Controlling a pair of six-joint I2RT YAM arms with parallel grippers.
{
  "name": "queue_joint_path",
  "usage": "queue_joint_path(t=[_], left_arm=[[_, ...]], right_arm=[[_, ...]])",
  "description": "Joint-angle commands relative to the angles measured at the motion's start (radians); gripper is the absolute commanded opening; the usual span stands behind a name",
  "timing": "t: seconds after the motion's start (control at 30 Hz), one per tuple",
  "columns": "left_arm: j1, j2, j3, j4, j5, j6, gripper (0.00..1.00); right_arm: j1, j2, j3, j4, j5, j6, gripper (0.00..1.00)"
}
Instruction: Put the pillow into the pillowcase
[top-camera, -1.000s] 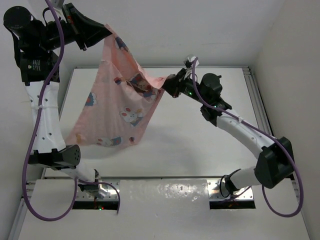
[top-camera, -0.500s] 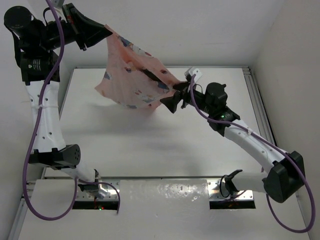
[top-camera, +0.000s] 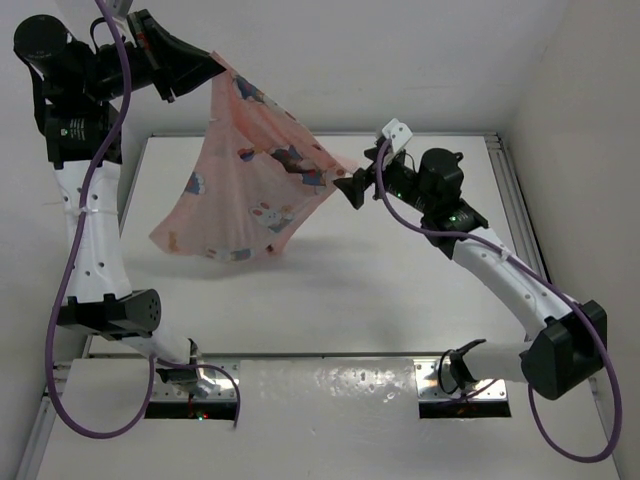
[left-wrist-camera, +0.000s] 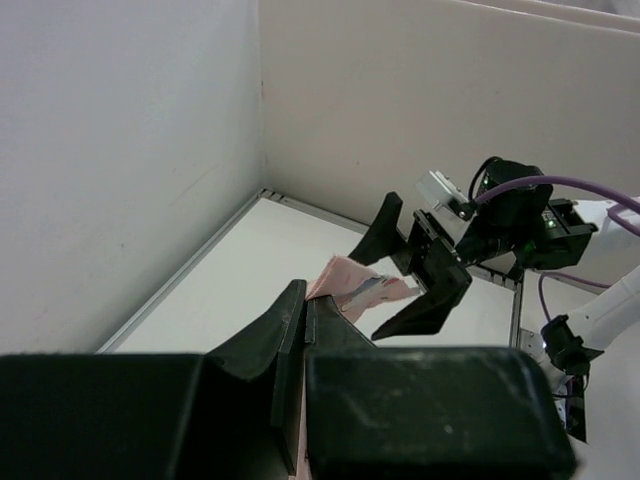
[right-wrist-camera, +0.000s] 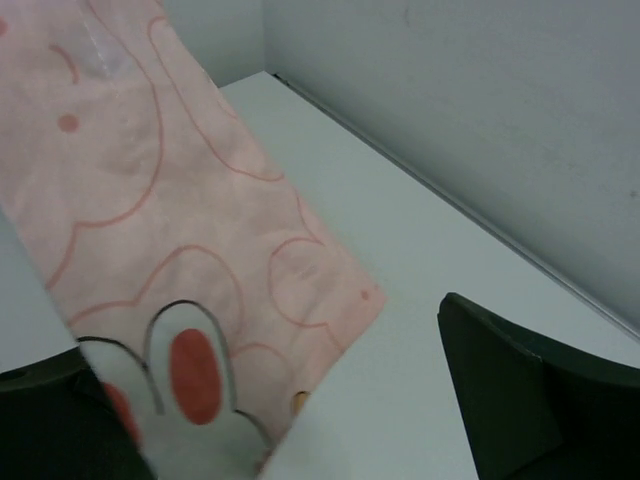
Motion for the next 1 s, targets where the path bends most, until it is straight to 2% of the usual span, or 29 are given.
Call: queue_joint_path(t=[0.0, 0.27, 0.3, 0.33, 0.37, 0.4, 0.43, 0.47, 0.57, 0.7, 0.73, 0.77, 0.8, 0.83, 0.87, 0.97], left_arm=[[-0.008, -0.050, 0.039, 0.127, -0.016, -0.007, 0.00], [-0.008, -0.047, 0.046, 0.130, -0.011, -0.014, 0.00], [-0.008, -0.049, 0.046, 0.132, -0.010, -0.014, 0.00], [-0.009, -0.047, 0.046, 0.133, -0.013, -0.014, 0.00], [-0.008, -0.047, 0.046, 0.130, -0.013, -0.014, 0.00], [-0.008, -0.047, 0.045, 0.129, -0.013, -0.012, 0.00], [-0.008, -0.047, 0.045, 0.127, -0.013, -0.011, 0.00], [-0.003, -0.049, 0.045, 0.116, -0.013, 0.000, 0.00], [0.005, -0.052, 0.034, 0.083, -0.026, 0.038, 0.00], [0.060, -0.043, 0.025, 0.078, -0.098, 0.074, 0.00], [0.083, -0.018, 0.076, 0.122, -0.147, 0.056, 0.00], [0.107, -0.003, 0.118, 0.172, -0.152, -0.049, 0.00], [0.157, 0.016, 0.155, 0.012, -0.149, -0.122, 0.00], [0.175, 0.034, 0.208, 0.395, -0.129, -0.194, 0.00], [0.179, 0.036, 0.221, 0.444, -0.117, -0.272, 0.00], [0.132, 0.008, 0.197, 0.396, -0.082, -0.210, 0.00]], right_arm=[[0.005, -0.047, 0.064, -0.065, -0.023, -0.111, 0.99], [0.026, -0.015, 0.060, -0.015, -0.082, -0.107, 0.99], [0.038, -0.006, 0.082, -0.009, -0.093, -0.088, 0.93], [0.051, 0.015, 0.099, 0.001, -0.117, -0.081, 0.74], [0.060, 0.022, 0.102, 0.008, -0.128, -0.071, 0.74], [0.063, 0.028, 0.103, 0.024, -0.139, -0.064, 0.31], [0.066, 0.029, 0.099, 0.043, -0.139, -0.023, 0.07], [0.072, 0.025, 0.062, 0.129, -0.121, -0.002, 0.00], [0.065, -0.015, 0.037, 0.250, -0.008, 0.065, 0.00], [0.010, -0.014, 0.227, 0.226, 0.149, 0.065, 0.00], [-0.013, -0.008, 0.281, 0.226, 0.163, 0.074, 0.00], [-0.044, -0.003, 0.395, 0.214, 0.169, 0.099, 0.00], [-0.055, 0.000, 0.447, 0.206, 0.158, 0.102, 0.00], [-0.056, -0.007, 0.490, 0.206, 0.143, 0.107, 0.00], [-0.053, -0.015, 0.537, 0.221, 0.096, 0.107, 0.00], [-0.018, -0.061, 0.524, 0.254, 0.082, 0.127, 0.00]])
